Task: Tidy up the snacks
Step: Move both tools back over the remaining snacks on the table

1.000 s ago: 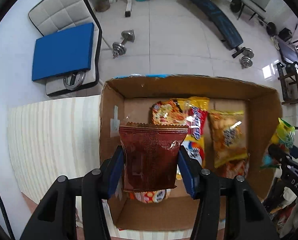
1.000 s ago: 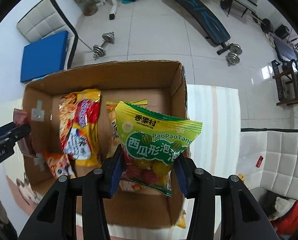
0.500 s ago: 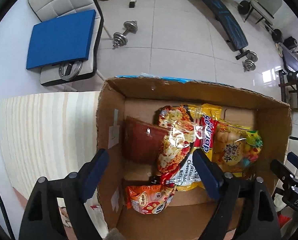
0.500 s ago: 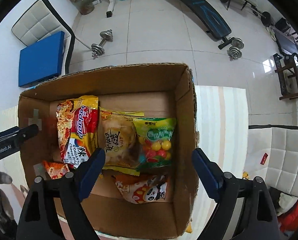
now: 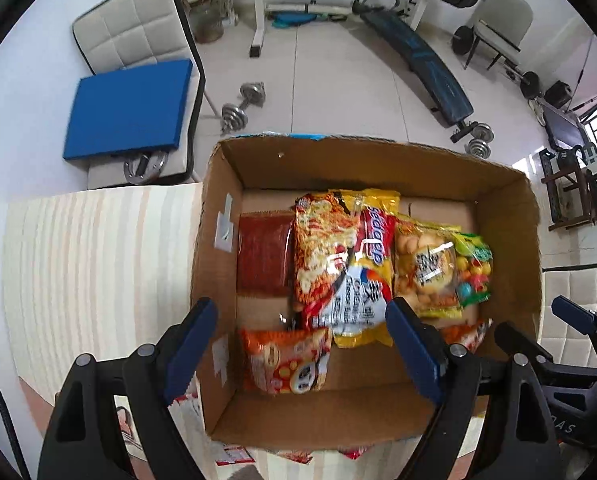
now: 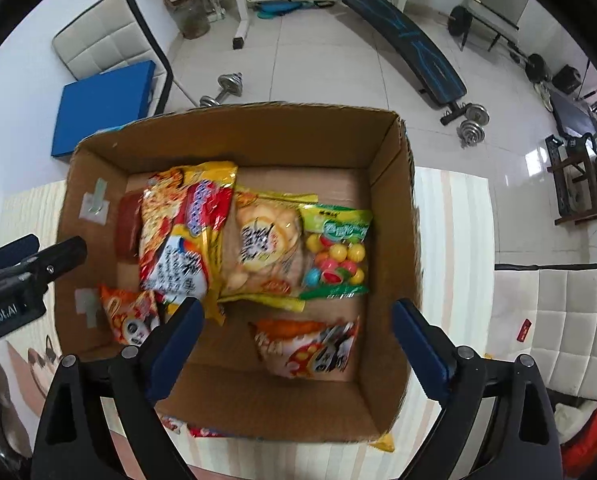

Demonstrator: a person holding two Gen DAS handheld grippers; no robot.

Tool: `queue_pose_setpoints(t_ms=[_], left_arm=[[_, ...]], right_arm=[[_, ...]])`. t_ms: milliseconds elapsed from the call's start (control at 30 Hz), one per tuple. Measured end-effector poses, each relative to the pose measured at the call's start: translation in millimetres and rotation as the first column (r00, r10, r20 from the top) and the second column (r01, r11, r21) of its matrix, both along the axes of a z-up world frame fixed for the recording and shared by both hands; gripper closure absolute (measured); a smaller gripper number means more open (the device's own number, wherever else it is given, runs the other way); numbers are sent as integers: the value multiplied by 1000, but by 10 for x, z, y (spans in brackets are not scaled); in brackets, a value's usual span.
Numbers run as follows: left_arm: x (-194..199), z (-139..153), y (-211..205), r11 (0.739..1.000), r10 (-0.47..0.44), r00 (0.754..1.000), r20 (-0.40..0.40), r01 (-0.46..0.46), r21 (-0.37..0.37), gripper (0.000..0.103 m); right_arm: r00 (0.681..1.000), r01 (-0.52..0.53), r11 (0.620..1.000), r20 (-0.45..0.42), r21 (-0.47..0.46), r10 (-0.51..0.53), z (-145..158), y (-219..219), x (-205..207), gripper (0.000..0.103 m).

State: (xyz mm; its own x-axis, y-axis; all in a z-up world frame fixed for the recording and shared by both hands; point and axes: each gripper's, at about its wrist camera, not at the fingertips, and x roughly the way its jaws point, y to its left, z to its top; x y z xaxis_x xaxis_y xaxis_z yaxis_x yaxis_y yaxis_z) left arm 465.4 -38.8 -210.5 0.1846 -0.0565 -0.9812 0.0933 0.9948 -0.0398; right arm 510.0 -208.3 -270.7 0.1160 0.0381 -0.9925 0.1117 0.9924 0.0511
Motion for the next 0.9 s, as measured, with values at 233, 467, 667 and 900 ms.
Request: queue_pose_setpoints(t_ms=[233,467,667,900], left_arm=[[-520,289,33,1000,8,995,104,-10,13,17],[-1032,572,89,1000,23,979,201,-25,6,17],[-1467,763,157,999,41,968,249,-38,-17,17],[-1797,901,306,998,67,957,284,-61,-29,17]], right_arm=[[998,7,1000,68,-4,-7,237,139,-467,6],[985,23,999,169,-23,-19,613,218,-951,6],[974,31,999,227,-10,-28,878,292,-1340,6],[968,40,998,245,44,-50,999,405,-1683,6]])
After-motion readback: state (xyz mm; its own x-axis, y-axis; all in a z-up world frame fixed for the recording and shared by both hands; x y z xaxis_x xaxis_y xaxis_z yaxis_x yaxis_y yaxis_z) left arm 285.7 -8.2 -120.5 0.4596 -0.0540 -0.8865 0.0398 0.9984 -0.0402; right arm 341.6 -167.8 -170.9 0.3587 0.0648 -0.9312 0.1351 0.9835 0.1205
